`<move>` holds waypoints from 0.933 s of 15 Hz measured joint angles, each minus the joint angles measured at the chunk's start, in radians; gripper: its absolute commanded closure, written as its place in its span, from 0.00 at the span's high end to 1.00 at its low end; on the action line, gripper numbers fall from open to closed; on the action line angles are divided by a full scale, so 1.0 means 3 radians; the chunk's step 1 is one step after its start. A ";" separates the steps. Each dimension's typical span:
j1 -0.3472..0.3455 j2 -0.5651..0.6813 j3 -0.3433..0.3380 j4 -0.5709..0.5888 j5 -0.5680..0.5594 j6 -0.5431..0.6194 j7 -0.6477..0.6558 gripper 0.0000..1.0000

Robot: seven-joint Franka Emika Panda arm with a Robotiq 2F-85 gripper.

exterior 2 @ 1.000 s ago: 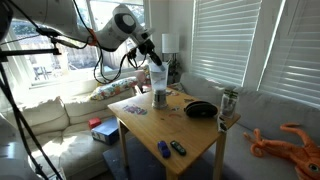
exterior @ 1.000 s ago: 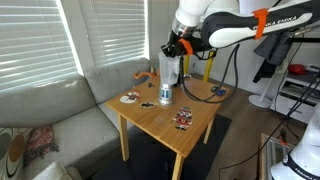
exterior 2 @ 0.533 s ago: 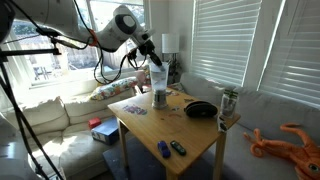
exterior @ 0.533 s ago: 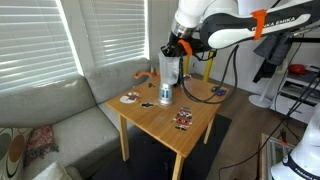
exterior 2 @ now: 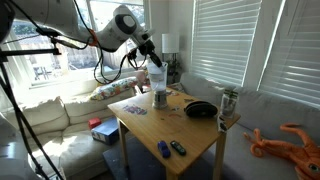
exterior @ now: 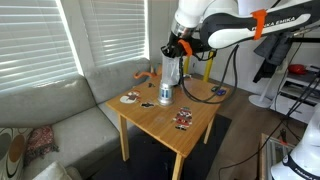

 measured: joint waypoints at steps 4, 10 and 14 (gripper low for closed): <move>0.0000 0.0000 -0.0017 0.0004 0.0013 0.0000 0.0000 0.32; 0.0000 0.0000 -0.0033 0.0010 0.0026 0.0000 0.0000 0.69; 0.0000 0.0000 -0.0034 0.0043 0.0060 0.0001 0.0000 0.46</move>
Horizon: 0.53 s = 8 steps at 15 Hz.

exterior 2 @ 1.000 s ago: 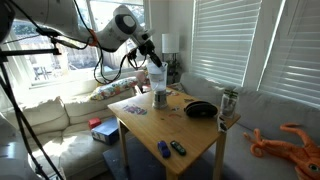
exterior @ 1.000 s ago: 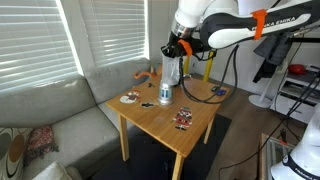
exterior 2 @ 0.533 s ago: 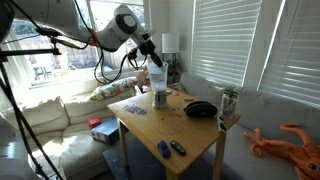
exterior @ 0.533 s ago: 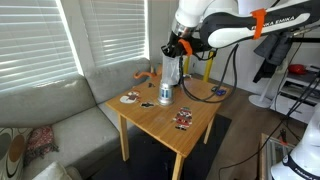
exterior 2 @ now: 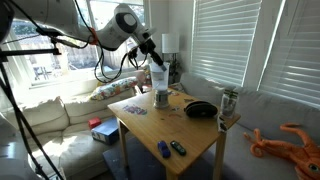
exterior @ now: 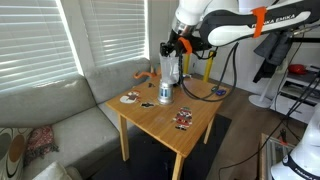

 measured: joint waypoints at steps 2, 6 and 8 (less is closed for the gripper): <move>0.0000 0.0000 0.0000 0.0016 0.0010 0.0004 0.0000 0.39; 0.0001 0.0000 0.0000 0.0034 0.0046 0.0004 0.0000 0.17; 0.0001 0.0000 0.0000 0.0045 0.0066 0.0004 0.0000 0.11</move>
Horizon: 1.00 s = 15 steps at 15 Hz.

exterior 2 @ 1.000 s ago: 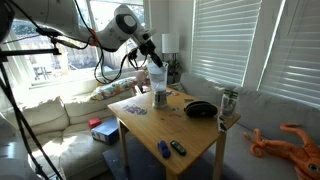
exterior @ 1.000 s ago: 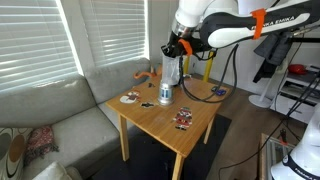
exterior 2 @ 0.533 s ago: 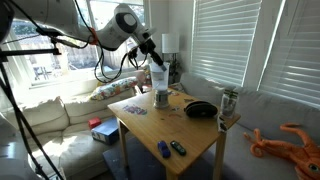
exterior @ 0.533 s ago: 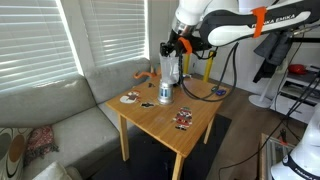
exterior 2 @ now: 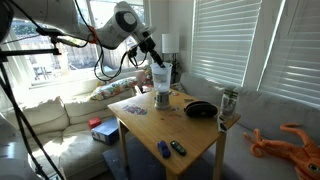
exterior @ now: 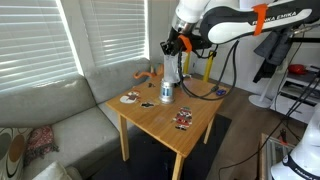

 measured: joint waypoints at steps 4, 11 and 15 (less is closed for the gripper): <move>0.0000 0.0000 -0.0001 0.0007 0.0031 0.0000 0.0000 0.11; 0.0000 0.0001 -0.0010 0.0032 0.0122 0.0005 0.0000 0.00; 0.0000 0.0009 -0.0011 0.0072 0.0160 0.0015 0.0000 0.00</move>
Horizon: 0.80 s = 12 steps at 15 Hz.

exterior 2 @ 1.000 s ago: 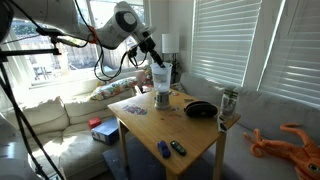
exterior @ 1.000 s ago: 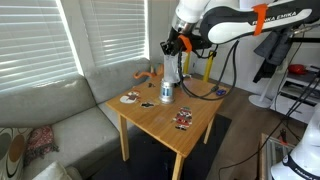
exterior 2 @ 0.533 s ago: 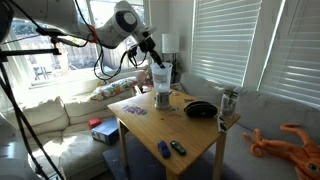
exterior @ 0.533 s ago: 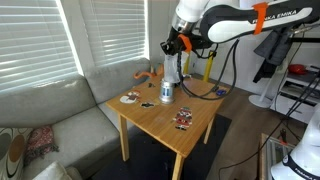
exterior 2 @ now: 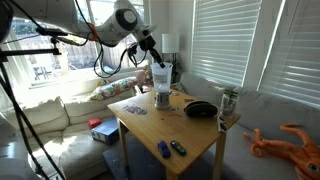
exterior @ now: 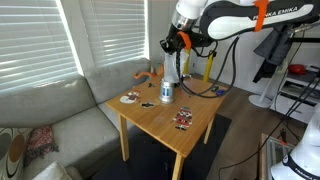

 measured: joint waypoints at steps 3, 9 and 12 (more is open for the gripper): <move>0.0000 0.0035 0.0000 0.0047 0.0042 0.0016 0.0000 0.00; 0.0000 0.0130 -0.0001 0.0149 0.0106 0.0064 0.0000 0.00; 0.0003 0.0182 -0.0001 0.0204 0.0130 0.0083 0.0000 0.00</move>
